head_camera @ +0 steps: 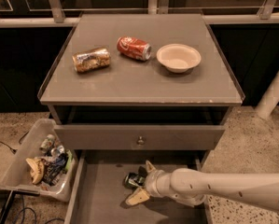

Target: Pick green can from middle drawer and place on counter

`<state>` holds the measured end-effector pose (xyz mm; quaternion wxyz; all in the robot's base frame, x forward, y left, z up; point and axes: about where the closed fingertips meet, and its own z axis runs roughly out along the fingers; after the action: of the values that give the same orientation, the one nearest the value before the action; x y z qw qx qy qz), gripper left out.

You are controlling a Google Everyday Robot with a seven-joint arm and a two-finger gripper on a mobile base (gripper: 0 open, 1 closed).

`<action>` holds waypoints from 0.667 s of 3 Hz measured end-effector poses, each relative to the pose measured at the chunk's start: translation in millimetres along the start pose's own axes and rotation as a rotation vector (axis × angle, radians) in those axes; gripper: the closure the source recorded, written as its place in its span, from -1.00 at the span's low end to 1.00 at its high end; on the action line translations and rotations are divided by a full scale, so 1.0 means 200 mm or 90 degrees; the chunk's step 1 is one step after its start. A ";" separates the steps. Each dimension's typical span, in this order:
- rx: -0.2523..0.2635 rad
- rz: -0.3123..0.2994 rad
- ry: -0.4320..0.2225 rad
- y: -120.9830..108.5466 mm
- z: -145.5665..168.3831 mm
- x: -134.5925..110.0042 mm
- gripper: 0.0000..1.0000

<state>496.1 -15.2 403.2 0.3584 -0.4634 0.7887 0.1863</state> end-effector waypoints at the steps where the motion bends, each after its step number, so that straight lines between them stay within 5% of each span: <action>1: 0.012 0.007 0.029 0.00 0.05 0.16 -1.00; 2: 0.012 0.007 0.029 0.00 0.05 0.16 -0.94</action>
Offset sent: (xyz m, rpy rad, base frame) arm -0.0143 -0.0274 -0.0491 -0.0611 0.0378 -0.0453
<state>489.5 -27.5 372.3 0.3434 -0.4597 0.8012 0.1701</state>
